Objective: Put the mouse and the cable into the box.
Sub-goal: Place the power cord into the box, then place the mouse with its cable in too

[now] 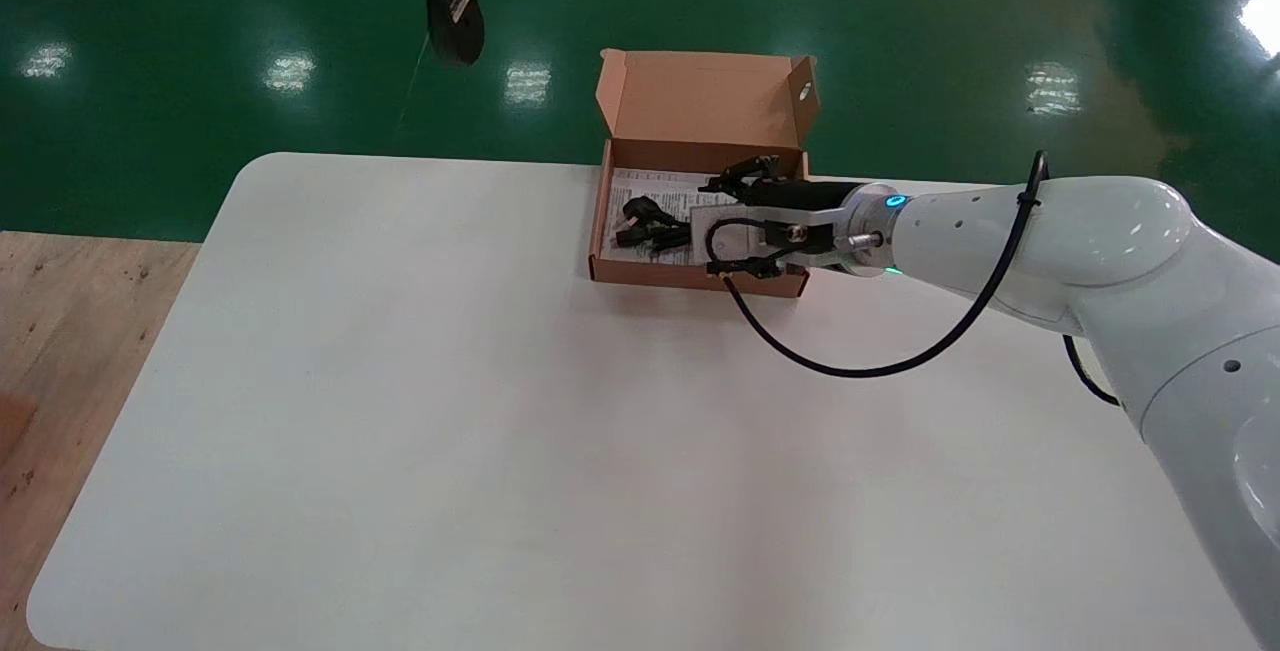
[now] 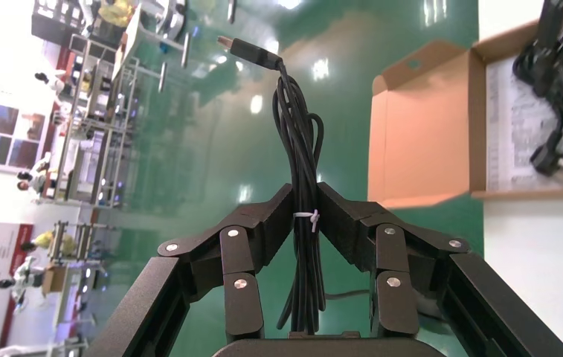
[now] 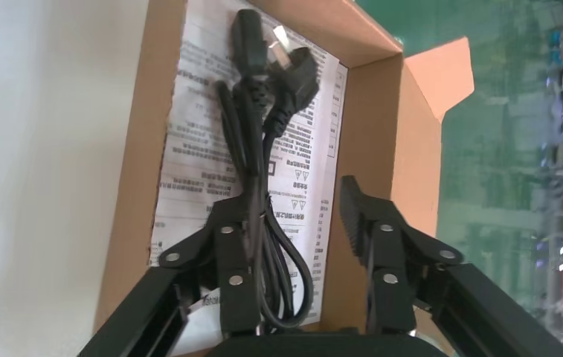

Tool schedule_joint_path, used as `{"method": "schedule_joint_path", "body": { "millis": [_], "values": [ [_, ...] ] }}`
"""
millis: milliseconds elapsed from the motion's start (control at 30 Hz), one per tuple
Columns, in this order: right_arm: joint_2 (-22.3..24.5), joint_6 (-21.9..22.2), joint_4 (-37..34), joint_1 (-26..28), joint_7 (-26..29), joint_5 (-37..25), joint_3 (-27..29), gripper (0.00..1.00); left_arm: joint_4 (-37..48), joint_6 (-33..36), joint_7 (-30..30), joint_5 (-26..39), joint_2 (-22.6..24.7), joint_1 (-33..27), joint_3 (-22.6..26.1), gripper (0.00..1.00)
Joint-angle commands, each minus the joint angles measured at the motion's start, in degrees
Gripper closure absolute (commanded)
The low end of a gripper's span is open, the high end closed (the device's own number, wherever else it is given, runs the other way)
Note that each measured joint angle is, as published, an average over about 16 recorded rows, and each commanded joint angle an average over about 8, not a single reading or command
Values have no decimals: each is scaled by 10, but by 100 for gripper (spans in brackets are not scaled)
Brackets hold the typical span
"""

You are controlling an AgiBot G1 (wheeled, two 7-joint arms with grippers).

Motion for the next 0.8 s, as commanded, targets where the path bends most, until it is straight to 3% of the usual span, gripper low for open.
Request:
{"method": "schedule_joint_path", "body": {
  "millis": [33,233,500,800],
  "values": [
    [0,2,-6,6,11,10,-2,0,3,0,1,-4,4,5,-2,100],
    [41,-34,-41,62,10,46,21,0,34,-14,40,-42,46,55,-25,100],
    [137,-76,-67,119,-30,72,45,0,67,-110,84,-78,114,137,-48,100],
    [217,-85,-91,150,-76,68,46,0,13,-159,90,-121,130,264,-47,100]
  ]
}}
